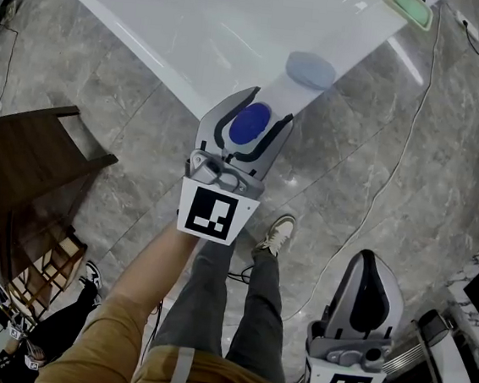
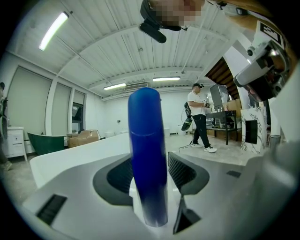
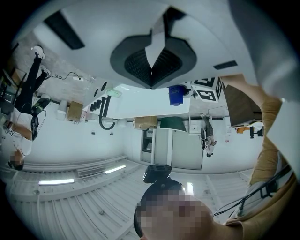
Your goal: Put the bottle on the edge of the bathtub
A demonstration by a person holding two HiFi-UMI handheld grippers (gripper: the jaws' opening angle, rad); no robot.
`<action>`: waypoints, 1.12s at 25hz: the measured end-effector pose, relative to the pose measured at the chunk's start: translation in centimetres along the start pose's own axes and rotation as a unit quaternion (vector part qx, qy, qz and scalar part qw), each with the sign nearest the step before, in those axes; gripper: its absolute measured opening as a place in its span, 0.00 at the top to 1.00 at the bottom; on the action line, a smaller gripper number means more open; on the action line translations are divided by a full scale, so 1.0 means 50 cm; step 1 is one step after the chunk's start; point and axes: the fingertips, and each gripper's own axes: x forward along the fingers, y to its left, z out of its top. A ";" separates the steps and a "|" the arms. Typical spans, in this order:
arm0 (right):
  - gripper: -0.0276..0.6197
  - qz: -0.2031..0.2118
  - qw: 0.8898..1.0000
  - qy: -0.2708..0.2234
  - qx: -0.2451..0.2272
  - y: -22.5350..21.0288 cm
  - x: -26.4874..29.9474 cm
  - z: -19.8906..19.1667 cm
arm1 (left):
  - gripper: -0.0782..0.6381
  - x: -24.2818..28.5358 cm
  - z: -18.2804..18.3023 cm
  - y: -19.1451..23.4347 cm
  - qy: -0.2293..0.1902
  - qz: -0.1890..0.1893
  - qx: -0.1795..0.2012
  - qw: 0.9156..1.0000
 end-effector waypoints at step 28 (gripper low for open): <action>0.95 -0.003 1.000 -0.027 -0.016 0.027 -0.093 0.068 | 0.56 -0.085 0.115 0.007 -0.011 0.022 0.008 1.000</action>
